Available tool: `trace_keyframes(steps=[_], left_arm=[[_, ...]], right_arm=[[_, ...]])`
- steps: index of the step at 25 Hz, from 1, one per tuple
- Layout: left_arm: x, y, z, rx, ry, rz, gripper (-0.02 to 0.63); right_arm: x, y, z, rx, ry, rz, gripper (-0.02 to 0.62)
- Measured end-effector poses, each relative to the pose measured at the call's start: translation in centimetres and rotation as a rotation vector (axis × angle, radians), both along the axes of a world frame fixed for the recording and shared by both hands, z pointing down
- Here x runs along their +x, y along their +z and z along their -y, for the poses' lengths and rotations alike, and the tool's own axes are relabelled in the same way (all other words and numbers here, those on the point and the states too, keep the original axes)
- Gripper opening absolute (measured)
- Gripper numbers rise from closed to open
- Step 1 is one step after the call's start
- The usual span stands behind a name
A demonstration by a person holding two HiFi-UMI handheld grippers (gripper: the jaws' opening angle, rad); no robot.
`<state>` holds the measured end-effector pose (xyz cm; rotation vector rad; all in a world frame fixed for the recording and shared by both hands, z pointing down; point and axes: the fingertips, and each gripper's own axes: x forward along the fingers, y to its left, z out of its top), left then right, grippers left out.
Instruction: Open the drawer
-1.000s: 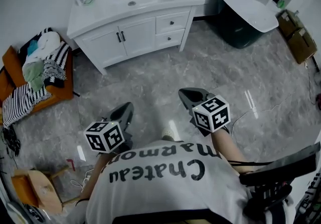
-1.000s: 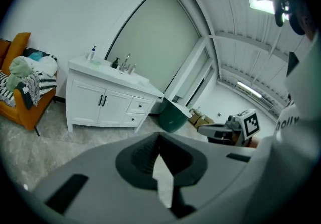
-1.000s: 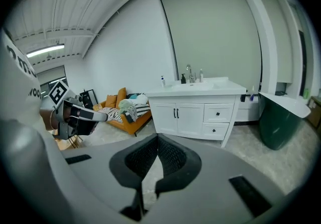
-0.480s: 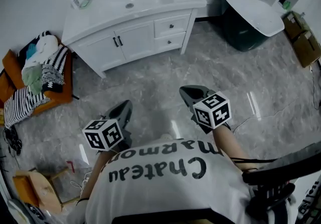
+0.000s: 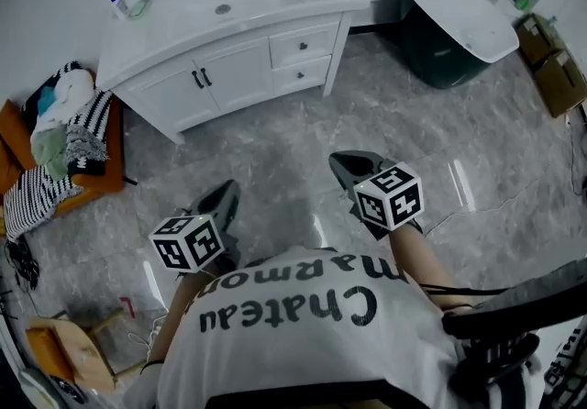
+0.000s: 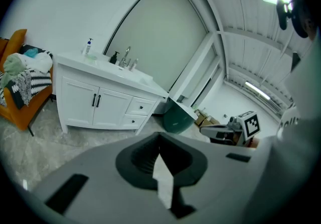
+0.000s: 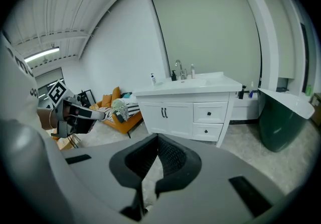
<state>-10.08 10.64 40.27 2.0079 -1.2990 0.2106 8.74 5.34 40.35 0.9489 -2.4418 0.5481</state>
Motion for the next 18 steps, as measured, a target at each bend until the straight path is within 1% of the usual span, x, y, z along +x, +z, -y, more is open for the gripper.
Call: trace_keyframes(steps=[4, 7, 12, 15, 18], left_arm=[[0.9, -0.1, 1.0, 0.000, 0.011, 0.003, 0.008], [1.2, -0.1, 1.4, -0.002, 0.022, 0.005, 0.008], [0.5, 0.8, 2.8, -0.026, 0.039, 0.009, 0.008], [0.0, 1.4, 4.7, -0.043, 0.057, 0.005, 0.008], [-0.2, 1.7, 7.4, -0.054, 0.087, -0.014, 0.008]], right_arm=[[0.3, 0.5, 0.6, -0.014, 0.014, 0.023, 0.009], [-0.2, 1.2, 0.9, -0.040, 0.013, 0.037, 0.009], [-1.4, 1.7, 2.0, -0.049, 0.014, 0.037, 0.009], [-1.4, 2.1, 3.6, -0.059, 0.046, 0.036, 0.009], [-1.4, 2.5, 5.5, -0.077, 0.084, 0.039, 0.009]])
